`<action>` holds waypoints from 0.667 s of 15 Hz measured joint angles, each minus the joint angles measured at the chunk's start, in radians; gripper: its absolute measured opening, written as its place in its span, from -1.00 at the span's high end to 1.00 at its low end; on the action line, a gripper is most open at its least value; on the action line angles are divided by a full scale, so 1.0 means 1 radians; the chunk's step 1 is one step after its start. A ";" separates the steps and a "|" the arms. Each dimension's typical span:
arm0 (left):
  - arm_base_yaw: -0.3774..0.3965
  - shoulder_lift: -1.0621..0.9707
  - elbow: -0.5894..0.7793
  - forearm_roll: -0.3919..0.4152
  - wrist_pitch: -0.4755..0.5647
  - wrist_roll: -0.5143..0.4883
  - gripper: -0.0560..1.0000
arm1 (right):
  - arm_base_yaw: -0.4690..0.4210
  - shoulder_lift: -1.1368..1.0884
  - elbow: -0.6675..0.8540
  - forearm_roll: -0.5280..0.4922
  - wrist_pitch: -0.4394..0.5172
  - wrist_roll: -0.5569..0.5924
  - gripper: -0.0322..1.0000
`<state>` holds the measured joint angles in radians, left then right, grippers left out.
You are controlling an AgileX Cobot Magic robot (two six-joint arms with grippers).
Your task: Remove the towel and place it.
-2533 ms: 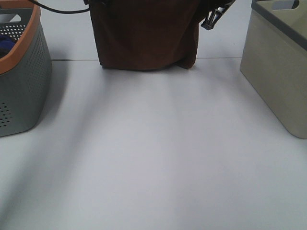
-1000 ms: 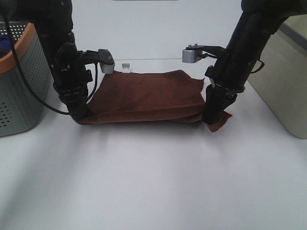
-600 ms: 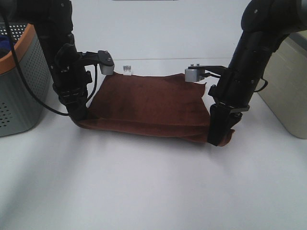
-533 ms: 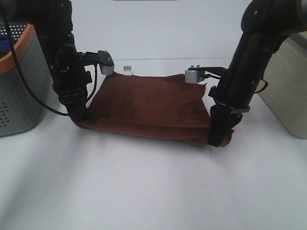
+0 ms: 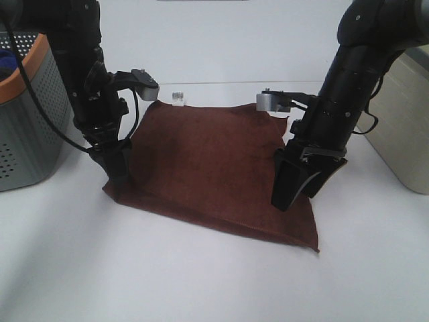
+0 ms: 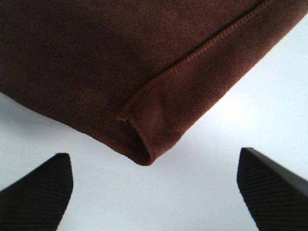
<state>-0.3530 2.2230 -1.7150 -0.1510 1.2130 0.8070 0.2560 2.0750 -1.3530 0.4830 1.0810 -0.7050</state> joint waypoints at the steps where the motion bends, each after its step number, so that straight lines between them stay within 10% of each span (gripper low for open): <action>1: 0.000 0.000 0.000 -0.012 0.000 0.000 -0.80 | 0.000 0.000 -0.002 0.000 0.000 0.046 -0.75; 10: 0.000 -0.143 -0.026 -0.032 0.000 -0.078 -0.87 | 0.000 -0.165 -0.213 -0.007 0.001 0.317 -0.79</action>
<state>-0.3530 2.0800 -1.7410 -0.1830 1.2130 0.7290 0.2560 1.9100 -1.5660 0.4760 1.0820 -0.3880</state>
